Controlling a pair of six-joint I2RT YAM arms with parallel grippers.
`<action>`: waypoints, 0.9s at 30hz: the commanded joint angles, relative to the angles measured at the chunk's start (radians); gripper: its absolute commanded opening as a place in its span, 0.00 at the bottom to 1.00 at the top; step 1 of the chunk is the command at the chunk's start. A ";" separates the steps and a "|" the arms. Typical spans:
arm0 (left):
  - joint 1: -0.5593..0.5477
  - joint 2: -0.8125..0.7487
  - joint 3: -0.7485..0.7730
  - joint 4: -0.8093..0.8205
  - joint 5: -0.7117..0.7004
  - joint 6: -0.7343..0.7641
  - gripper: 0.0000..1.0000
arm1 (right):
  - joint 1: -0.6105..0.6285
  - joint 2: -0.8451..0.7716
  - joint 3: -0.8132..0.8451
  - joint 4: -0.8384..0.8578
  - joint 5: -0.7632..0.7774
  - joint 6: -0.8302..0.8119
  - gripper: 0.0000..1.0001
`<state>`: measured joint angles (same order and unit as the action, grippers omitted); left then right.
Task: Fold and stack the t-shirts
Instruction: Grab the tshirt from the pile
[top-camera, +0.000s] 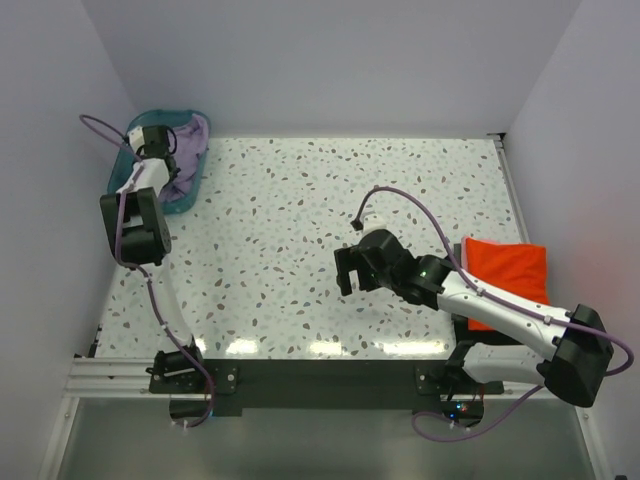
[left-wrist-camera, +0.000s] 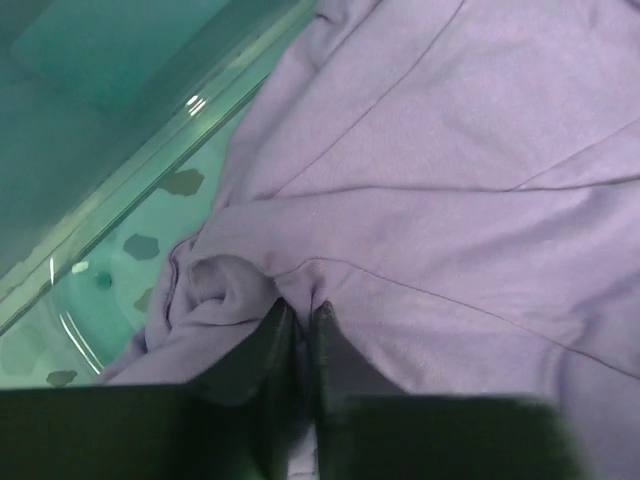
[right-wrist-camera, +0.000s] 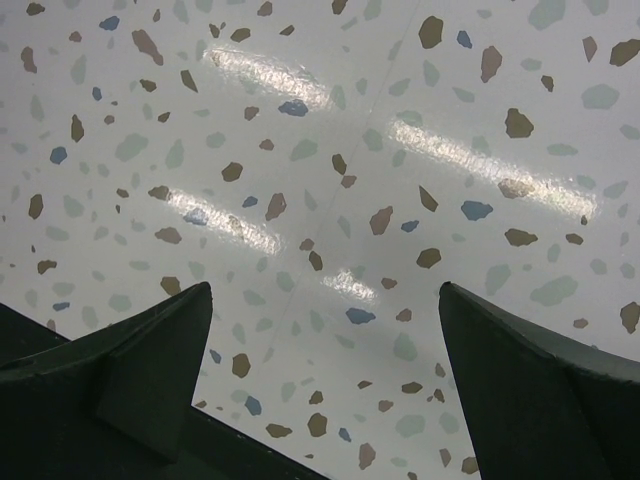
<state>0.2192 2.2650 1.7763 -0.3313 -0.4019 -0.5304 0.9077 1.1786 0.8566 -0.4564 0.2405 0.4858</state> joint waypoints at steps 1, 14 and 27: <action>0.016 -0.007 0.054 0.049 0.060 -0.005 0.01 | -0.001 -0.002 0.027 0.036 -0.009 0.002 0.99; 0.020 -0.289 0.172 0.208 0.146 0.125 0.00 | -0.001 -0.002 0.053 0.078 -0.018 -0.032 0.99; -0.191 -0.695 0.224 0.373 0.359 0.251 0.00 | -0.001 -0.060 0.137 0.071 0.052 -0.058 0.99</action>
<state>0.1265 1.6768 1.9537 -0.0757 -0.1162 -0.3710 0.9077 1.1679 0.9531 -0.4252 0.2501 0.4473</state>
